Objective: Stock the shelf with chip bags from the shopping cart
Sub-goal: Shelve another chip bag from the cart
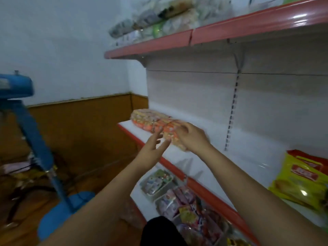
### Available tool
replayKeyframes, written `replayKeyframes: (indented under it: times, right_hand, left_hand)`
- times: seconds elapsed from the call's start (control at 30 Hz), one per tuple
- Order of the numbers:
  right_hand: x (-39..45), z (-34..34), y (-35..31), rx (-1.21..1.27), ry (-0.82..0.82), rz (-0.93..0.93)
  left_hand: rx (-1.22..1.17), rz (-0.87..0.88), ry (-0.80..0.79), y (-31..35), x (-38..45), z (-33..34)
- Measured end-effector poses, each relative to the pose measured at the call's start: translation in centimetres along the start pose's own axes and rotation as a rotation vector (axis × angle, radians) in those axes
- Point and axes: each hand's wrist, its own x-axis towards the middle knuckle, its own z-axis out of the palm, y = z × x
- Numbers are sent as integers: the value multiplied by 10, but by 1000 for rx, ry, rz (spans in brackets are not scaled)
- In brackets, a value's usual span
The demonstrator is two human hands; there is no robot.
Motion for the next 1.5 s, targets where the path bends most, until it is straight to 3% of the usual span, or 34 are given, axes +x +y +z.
replayKeyframes:
  times: [0.3, 0.53, 0.87, 1.1, 1.33, 1.5]
  right_hand:
    - [-84, 199, -168, 267, -493, -318]
    - [-204, 300, -273, 331, -816, -586]
    - [-381, 385, -349, 412, -1267, -885]
    - [-495, 425, -354, 421, -1582, -955]
    - [-591, 477, -349, 219, -1747, -1128]
    - [-662, 533, -331, -55, -1771, -1416]
  left_hand:
    - [110, -252, 488, -38, -188, -212]
    - [176, -433, 826, -39, -369, -292]
    - [285, -684, 1315, -17, -572, -294]
    - [335, -895, 1583, -1, -676, -267]
    - [321, -1160, 1703, -16, -774, -243]
    - [255, -1369, 1631, -71, -844, -234]
